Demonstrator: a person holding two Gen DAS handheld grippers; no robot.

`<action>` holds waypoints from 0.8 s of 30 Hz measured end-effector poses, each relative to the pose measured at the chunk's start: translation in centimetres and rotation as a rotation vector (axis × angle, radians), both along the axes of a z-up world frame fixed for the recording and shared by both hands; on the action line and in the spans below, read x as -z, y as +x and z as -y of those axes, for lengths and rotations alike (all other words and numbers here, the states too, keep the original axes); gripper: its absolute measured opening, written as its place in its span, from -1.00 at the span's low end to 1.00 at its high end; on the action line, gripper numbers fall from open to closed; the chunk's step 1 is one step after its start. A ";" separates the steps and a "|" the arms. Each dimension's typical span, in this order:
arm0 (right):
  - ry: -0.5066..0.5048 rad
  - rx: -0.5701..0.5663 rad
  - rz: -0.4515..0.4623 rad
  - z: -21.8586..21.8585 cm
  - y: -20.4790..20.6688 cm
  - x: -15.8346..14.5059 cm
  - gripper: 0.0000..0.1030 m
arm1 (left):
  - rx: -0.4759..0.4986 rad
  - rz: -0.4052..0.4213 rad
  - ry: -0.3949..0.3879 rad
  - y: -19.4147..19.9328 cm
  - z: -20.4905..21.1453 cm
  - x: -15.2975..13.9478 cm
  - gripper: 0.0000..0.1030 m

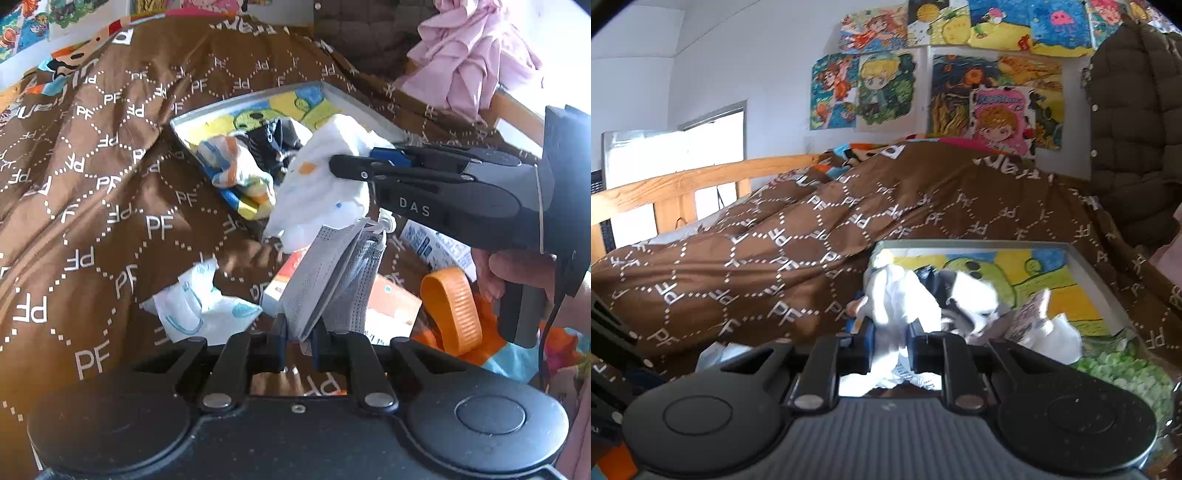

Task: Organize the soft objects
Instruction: 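Carry grey mask and white padded cloth over the tray with both tools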

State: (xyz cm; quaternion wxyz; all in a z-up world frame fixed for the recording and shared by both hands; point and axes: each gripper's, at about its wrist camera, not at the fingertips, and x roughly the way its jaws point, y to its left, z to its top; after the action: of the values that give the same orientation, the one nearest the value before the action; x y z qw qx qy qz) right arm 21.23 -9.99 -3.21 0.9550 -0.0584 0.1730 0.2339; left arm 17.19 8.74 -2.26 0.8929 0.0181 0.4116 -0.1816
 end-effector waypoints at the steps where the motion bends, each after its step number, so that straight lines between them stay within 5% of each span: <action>1: 0.003 0.005 0.006 0.2 0.1 -0.2 -0.62 | -0.002 0.013 -0.007 0.0 -0.1 -0.1 -0.74; 12: 0.080 0.091 0.101 3.4 4.0 -3.0 -0.62 | -0.140 0.241 -0.093 2.6 0.5 -2.7 -0.74; 18: 0.208 0.196 0.085 7.7 9.5 -3.8 -0.62 | -0.247 0.338 -0.153 9.9 2.3 -4.5 -0.74; 24: 0.279 0.274 0.031 11.1 14.7 -3.2 -0.62 | -0.244 0.348 -0.191 19.3 6.8 -4.0 -0.73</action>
State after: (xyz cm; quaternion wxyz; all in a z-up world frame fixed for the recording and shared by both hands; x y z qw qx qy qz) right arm 35.94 -21.14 0.04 0.9793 0.0952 0.1305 0.1223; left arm 36.47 1.90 1.78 0.9635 -0.0853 0.2314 -0.1044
